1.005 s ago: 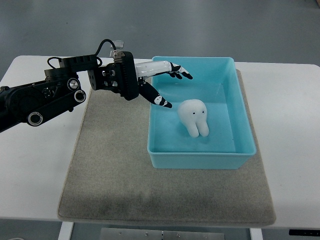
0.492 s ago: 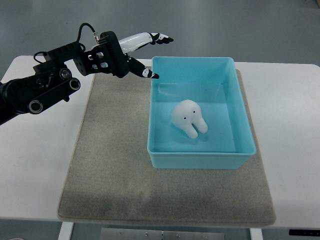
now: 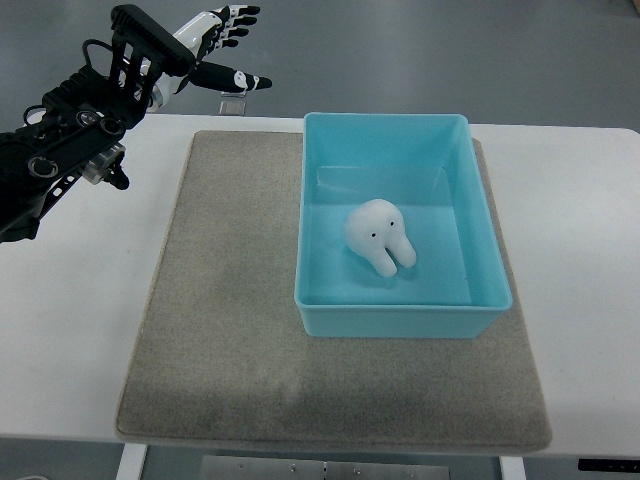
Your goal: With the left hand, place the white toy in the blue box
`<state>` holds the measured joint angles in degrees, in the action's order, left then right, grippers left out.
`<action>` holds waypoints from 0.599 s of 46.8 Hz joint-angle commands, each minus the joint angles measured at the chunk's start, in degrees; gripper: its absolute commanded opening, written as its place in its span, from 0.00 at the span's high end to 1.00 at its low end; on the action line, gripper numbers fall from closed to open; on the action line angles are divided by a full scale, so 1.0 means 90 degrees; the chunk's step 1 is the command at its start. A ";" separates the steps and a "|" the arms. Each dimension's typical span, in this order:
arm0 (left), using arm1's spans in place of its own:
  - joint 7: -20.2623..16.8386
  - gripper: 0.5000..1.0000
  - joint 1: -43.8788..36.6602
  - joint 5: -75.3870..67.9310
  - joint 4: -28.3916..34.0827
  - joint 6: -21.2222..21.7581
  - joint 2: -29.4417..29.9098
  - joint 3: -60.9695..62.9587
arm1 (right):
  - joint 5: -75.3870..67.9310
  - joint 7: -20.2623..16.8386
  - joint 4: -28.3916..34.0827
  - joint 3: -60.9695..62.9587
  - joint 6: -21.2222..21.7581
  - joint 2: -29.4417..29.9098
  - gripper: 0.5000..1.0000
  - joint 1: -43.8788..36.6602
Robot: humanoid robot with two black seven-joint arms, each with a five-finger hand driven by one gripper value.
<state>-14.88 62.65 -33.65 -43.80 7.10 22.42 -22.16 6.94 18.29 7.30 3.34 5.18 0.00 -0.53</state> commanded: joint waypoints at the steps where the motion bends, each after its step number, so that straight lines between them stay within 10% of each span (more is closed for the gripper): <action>1: 0.0003 0.12 0.0002 0.0740 -0.0016 0.0275 -0.0011 0.0001 | 0.0000 0.0000 0.0000 0.0000 0.0000 0.0000 0.13 0.0000; 28: 0.0882 0.11 0.0090 0.4881 0.0912 -0.0172 -0.0372 -0.0058 | 0.0000 0.0000 0.0000 0.0000 0.0000 0.0000 0.13 0.0000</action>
<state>-6.97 63.71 7.23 -36.04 8.65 19.07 -22.48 6.94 18.28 7.30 3.34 5.18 0.00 -0.52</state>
